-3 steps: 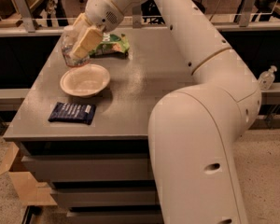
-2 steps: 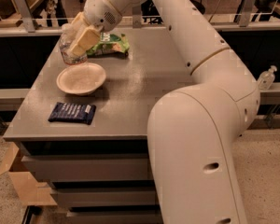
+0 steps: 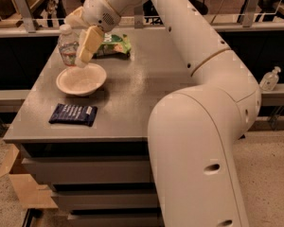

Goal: Place water bottle into paper bowl

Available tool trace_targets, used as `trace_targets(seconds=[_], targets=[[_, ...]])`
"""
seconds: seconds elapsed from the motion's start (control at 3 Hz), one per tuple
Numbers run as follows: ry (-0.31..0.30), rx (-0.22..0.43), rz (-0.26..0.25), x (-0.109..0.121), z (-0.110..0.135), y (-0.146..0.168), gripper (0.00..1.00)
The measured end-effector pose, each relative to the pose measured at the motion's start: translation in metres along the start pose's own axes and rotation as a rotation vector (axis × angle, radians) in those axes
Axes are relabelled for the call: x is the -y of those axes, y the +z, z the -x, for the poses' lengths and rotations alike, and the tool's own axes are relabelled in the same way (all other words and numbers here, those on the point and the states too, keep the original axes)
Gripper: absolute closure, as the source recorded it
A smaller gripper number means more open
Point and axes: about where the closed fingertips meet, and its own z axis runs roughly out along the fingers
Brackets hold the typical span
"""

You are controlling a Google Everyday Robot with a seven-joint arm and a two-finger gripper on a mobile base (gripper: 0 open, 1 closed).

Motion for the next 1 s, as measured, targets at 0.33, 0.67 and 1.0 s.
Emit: trace_targets(seconds=[0.33, 0.67, 1.0], targets=[[0.000, 0.000, 0.000, 0.000, 0.000, 0.000, 0.00], [0.035, 0.009, -0.045, -0.002, -0.014, -0.013, 0.00], [0.095, 0.030, -0.113, -0.015, -0.040, -0.035, 0.00]])
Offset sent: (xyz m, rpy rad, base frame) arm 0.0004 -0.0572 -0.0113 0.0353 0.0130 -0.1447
